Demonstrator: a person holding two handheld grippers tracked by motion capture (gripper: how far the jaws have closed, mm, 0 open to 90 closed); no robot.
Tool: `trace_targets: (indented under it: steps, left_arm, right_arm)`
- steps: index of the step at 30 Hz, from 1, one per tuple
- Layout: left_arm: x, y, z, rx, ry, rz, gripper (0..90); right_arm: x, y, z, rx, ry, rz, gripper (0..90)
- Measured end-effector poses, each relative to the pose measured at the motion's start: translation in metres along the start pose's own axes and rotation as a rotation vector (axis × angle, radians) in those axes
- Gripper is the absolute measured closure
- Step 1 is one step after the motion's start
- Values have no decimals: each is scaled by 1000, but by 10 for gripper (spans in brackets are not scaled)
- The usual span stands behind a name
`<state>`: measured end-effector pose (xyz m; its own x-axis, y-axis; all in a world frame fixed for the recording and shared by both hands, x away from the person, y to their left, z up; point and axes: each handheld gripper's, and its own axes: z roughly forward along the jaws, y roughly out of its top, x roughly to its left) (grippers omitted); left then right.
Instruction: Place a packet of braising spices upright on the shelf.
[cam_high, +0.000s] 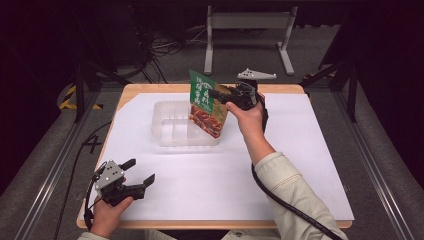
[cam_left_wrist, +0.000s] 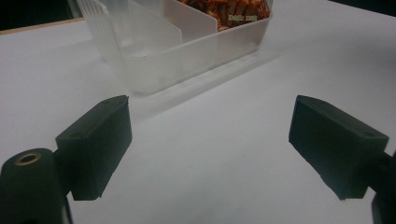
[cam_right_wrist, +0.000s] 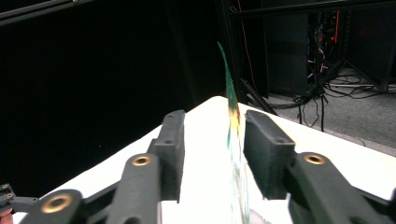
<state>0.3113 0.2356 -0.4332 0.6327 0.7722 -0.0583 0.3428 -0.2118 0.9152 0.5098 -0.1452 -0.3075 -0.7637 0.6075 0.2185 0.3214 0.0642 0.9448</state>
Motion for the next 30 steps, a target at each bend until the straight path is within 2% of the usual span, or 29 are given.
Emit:
trace_targets:
  steps: [4, 5, 6, 10, 16, 19, 20, 22, 24, 26, 30]
  left_arm:
    - [0, 0, 1, -2, -2, 0, 140]
    - [0, 0, 1, -2, -2, 0, 140]
    - [0, 0, 1, 0, -2, 0, 140]
    - [1, 1, 3, 1, -2, 2, 140]
    - [1, 2, 6, 3, -9, 4, 140]
    - [0, 2, 7, 5, -13, 2, 140]
    - [0, 3, 7, 4, -11, 9, 140]
    - [0, 3, 7, 5, -10, 10, 140]
    - [0, 3, 8, 4, -11, 3, 140]
    - [0, 4, 8, 5, -10, 6, 140]
    - [-2, 5, 11, 10, -12, 10, 140]
  right_arm:
    - [1, 0, 0, -8, 1, 6, 473]
    - [1, 0, 0, -8, 1, 6, 473]
    - [2, 1, -2, -8, -10, -11, 442]
    - [3, 2, -6, -10, -14, -24, 419]
    - [5, 2, -29, -26, -22, -62, 384]
    - [5, 1, -39, -34, -17, -64, 384]
    - [5, 0, -51, -44, -5, -64, 383]
    - [5, 0, -55, -46, -3, -65, 381]
    - [4, -1, -72, -54, 14, -63, 376]
    - [4, -2, -76, -55, 16, -66, 374]
    - [6, -3, -99, -50, 40, -53, 370]
